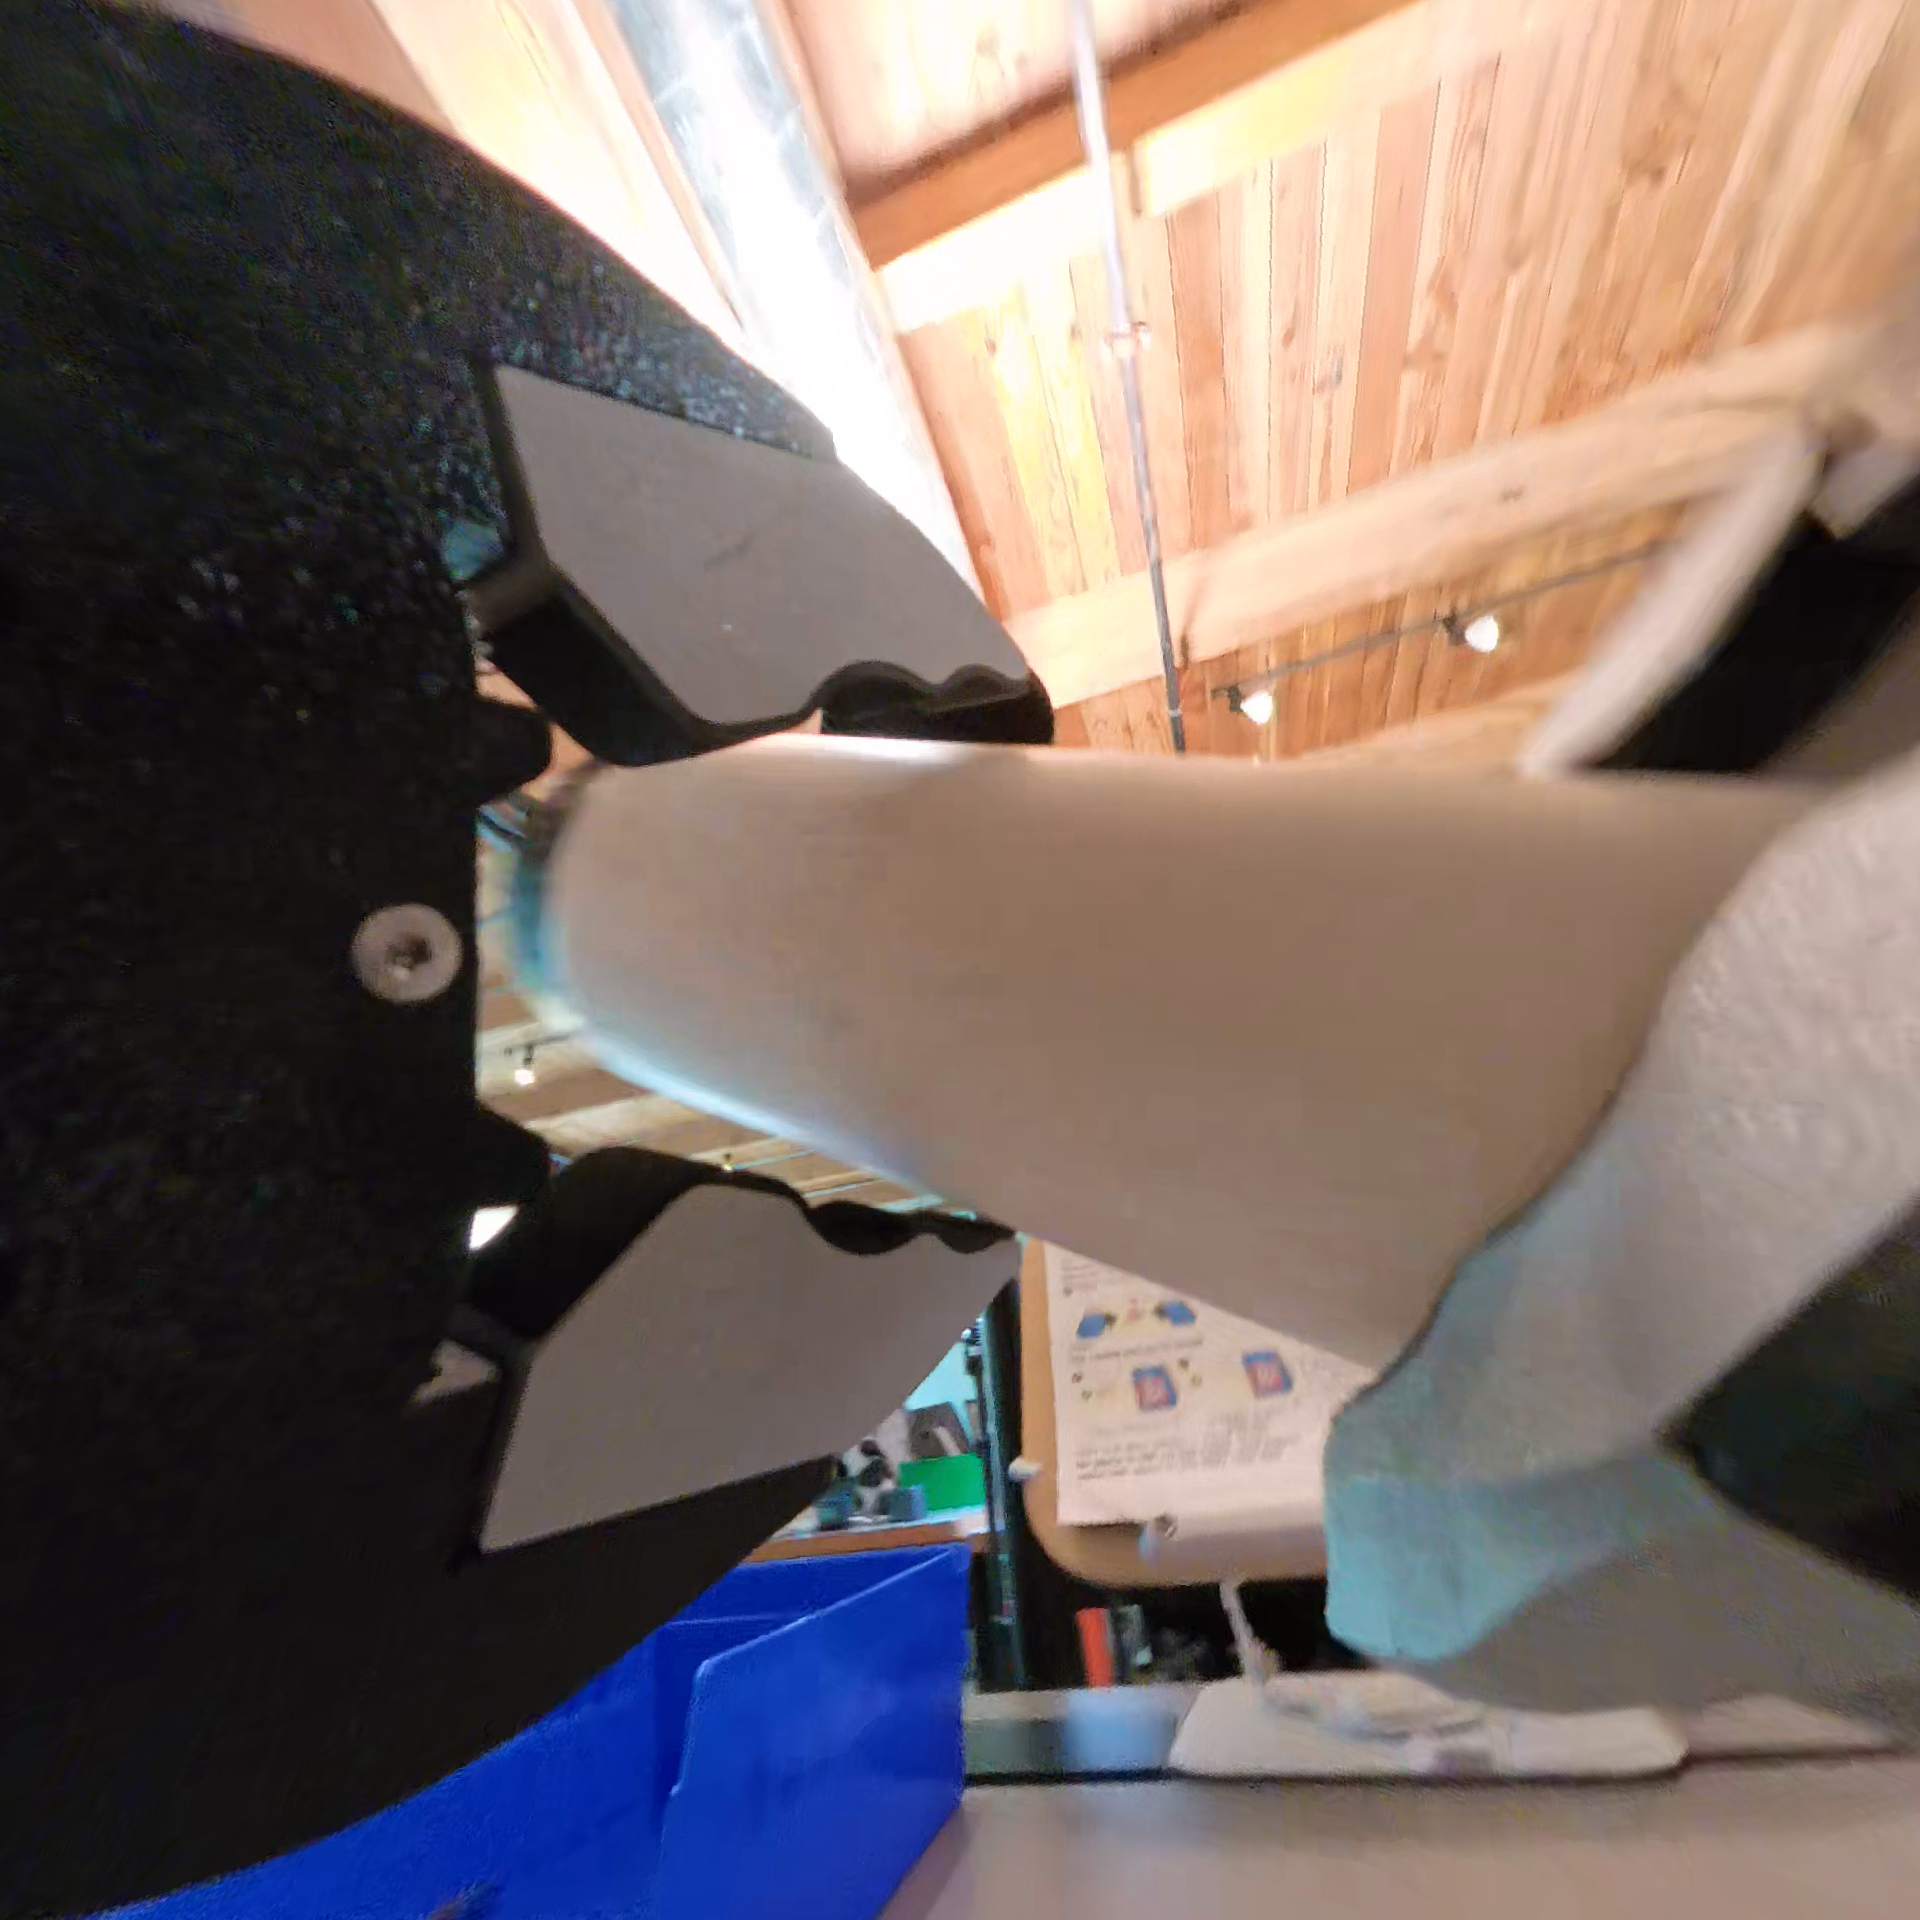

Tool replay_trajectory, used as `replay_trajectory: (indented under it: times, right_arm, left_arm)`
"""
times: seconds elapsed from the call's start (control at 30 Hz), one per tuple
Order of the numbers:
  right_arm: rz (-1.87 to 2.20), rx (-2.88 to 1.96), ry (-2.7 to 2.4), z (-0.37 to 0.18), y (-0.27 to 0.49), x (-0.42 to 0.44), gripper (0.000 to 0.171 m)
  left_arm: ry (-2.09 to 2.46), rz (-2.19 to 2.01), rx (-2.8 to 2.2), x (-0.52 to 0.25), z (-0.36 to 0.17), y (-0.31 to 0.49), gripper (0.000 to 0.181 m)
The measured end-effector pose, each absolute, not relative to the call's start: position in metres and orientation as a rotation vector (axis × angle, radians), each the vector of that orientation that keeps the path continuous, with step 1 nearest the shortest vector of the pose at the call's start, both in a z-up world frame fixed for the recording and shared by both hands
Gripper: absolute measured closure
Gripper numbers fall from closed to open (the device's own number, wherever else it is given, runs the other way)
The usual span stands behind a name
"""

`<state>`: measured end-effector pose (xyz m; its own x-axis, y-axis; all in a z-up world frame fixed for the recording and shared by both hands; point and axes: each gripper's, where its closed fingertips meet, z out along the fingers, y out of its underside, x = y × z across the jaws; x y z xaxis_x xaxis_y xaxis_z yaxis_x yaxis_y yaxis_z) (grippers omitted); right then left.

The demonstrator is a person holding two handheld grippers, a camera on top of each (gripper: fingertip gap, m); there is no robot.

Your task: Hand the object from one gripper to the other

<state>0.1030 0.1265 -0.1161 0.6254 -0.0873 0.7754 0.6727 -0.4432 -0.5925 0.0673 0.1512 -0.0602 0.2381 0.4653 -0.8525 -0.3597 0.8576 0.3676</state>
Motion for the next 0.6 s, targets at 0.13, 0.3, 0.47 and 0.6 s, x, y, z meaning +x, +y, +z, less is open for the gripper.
replay_trajectory:
  times: [0.13, 0.3, 0.47, 0.6]
  right_arm:
    - [-0.684, -1.725, -0.268, -0.092, 0.115, 0.116, 0.072]
    - [-0.188, -1.511, -0.212, -0.068, 0.109, 0.091, 0.072]
    - [0.053, -1.501, -0.347, -0.080, 0.119, 0.049, 0.071]
    - [0.247, -1.526, -0.358, -0.097, 0.129, 0.026, 0.072]
  left_arm:
    - [1.091, 0.146, -0.112, 0.036, -0.009, 0.149, 0.085]
    - [1.190, -1.124, -0.638, 0.023, 0.009, 0.133, 0.078]
    - [1.341, -1.823, -0.825, 0.041, -0.024, 0.125, 0.081]
    - [1.406, -1.948, -0.754, 0.041, -0.038, 0.118, 0.092]
